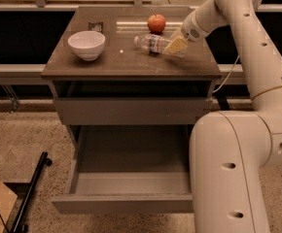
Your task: Place water bottle into middle drawer
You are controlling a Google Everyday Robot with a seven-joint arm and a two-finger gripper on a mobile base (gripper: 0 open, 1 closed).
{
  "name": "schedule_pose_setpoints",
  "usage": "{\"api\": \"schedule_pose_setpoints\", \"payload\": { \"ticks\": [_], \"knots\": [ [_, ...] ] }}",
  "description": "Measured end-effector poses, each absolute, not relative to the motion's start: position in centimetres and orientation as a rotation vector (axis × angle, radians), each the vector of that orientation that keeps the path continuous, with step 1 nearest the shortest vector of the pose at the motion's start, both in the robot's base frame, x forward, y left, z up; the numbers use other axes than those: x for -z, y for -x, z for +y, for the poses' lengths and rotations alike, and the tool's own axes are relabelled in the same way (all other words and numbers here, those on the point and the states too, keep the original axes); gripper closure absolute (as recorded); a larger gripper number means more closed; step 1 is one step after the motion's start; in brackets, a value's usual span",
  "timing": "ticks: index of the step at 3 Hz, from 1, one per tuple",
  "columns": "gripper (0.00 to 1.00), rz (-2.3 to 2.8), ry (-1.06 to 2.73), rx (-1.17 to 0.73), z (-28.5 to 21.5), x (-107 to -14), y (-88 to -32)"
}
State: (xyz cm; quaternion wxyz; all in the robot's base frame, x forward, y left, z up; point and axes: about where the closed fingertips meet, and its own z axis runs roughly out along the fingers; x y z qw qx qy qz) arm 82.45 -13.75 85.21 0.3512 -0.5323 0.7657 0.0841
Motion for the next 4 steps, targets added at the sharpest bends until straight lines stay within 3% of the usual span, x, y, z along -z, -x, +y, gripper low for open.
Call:
{"api": "schedule_pose_setpoints", "payload": {
  "ticks": [1,2,4],
  "knots": [
    [1.0,1.984,1.381,-0.222,-13.5,-84.9,-82.5],
    [1.0,2.0,1.431,-0.182,-13.4,-85.3,-81.6],
    [1.0,1.946,1.567,-0.147,-13.2,-90.9,-73.3]
  ]
}}
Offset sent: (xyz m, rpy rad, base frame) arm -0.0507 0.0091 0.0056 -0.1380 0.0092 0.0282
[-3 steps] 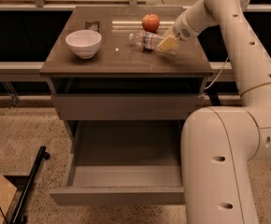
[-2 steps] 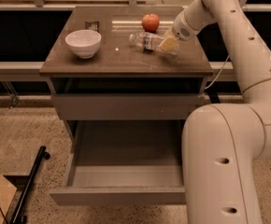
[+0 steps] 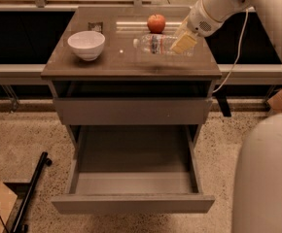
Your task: Place water bottle into middle drawer
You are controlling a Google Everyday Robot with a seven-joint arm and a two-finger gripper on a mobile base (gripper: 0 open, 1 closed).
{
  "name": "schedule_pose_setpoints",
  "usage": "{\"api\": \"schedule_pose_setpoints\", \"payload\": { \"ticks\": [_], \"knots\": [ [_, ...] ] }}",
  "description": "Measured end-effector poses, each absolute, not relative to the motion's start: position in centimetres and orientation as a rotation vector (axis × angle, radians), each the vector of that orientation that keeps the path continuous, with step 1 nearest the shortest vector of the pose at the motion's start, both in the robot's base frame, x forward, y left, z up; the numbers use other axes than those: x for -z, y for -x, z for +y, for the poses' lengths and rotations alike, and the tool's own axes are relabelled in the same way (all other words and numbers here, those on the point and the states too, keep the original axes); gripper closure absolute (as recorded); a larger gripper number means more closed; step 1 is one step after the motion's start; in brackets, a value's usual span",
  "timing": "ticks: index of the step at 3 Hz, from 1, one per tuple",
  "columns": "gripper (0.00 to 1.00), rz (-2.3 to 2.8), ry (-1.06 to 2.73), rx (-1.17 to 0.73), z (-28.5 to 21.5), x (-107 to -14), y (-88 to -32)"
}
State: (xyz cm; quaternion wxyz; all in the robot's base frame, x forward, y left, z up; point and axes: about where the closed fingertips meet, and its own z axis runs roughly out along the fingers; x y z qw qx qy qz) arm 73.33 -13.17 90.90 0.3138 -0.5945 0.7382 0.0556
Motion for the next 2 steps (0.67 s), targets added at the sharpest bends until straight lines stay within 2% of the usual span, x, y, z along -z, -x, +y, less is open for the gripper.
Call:
{"api": "schedule_pose_setpoints", "payload": {
  "ticks": [2],
  "knots": [
    [1.0,1.863,1.9,-0.096,-12.6,-90.1,-62.3]
  ]
}}
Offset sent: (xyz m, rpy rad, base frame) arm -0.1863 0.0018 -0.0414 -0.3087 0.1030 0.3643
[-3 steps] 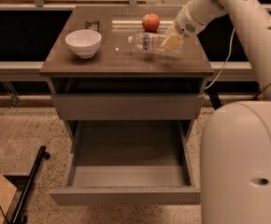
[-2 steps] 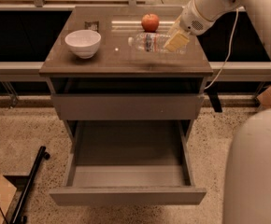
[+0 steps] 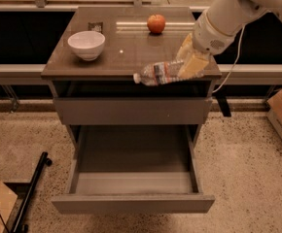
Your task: Place water bottle into middle drawer
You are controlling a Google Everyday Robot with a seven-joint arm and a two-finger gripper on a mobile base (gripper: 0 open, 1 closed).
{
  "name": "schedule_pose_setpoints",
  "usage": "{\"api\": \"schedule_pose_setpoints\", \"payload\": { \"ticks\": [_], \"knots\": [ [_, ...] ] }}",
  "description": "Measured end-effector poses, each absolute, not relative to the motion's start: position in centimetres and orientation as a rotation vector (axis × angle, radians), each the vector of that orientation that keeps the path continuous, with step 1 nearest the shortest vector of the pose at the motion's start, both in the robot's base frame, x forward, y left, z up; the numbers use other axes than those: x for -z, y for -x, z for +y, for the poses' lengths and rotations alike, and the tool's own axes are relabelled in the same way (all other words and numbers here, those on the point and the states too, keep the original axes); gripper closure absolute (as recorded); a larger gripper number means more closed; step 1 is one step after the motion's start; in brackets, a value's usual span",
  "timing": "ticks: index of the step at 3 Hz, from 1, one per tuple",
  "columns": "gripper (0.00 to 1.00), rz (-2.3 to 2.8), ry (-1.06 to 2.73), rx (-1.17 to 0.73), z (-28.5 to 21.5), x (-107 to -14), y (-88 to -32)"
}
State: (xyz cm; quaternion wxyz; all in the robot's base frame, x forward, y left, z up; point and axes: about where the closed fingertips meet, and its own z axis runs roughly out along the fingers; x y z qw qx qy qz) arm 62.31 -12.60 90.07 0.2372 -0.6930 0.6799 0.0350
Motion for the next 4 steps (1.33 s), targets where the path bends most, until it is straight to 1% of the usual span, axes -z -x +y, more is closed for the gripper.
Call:
{"api": "schedule_pose_setpoints", "payload": {
  "ticks": [1,2,3,4],
  "knots": [
    [1.0,1.858,2.019,-0.195,-13.4,-86.8,-56.6],
    [1.0,1.952,1.958,-0.349,-13.3,-82.7,-54.9],
    [1.0,1.939,1.981,-0.313,-13.0,-82.9,-55.2],
    [1.0,1.938,2.025,-0.278,-12.1,-78.9,-55.4]
  ]
}}
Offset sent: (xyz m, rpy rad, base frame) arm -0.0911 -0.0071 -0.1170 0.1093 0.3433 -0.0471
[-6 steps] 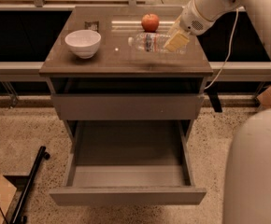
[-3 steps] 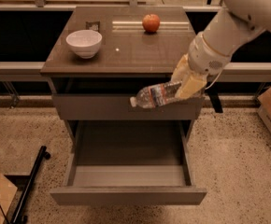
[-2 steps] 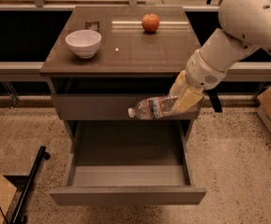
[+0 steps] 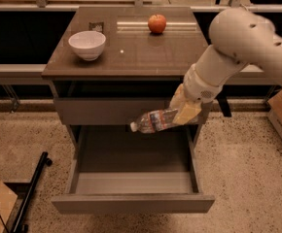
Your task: Place water bottle into middle drawer
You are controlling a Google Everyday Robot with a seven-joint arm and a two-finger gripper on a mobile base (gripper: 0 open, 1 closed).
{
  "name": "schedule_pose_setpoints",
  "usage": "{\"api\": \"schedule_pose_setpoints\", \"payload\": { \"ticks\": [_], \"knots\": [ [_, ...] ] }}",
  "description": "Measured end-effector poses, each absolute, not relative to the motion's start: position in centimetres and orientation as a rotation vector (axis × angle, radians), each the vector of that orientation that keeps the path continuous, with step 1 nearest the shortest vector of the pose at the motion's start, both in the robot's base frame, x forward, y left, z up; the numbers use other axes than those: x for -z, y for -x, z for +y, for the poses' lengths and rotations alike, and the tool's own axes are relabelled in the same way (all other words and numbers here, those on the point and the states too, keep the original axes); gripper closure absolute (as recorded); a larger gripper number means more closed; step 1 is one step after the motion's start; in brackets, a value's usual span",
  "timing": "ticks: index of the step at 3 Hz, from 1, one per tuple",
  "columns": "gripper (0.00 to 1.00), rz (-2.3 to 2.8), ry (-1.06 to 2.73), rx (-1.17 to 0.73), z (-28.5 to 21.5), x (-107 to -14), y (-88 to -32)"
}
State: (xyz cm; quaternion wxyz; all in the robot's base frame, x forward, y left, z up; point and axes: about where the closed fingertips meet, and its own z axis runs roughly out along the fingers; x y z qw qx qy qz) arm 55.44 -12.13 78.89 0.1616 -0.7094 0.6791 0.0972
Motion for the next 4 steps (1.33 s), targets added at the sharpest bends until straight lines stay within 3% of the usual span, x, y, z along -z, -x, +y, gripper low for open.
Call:
{"api": "schedule_pose_setpoints", "payload": {
  "ticks": [2,4],
  "knots": [
    [1.0,1.996,1.942,-0.369,-9.6,-63.6,-54.6],
    [1.0,1.992,1.777,-0.508,-9.5,-55.4,-56.1]
  ]
}}
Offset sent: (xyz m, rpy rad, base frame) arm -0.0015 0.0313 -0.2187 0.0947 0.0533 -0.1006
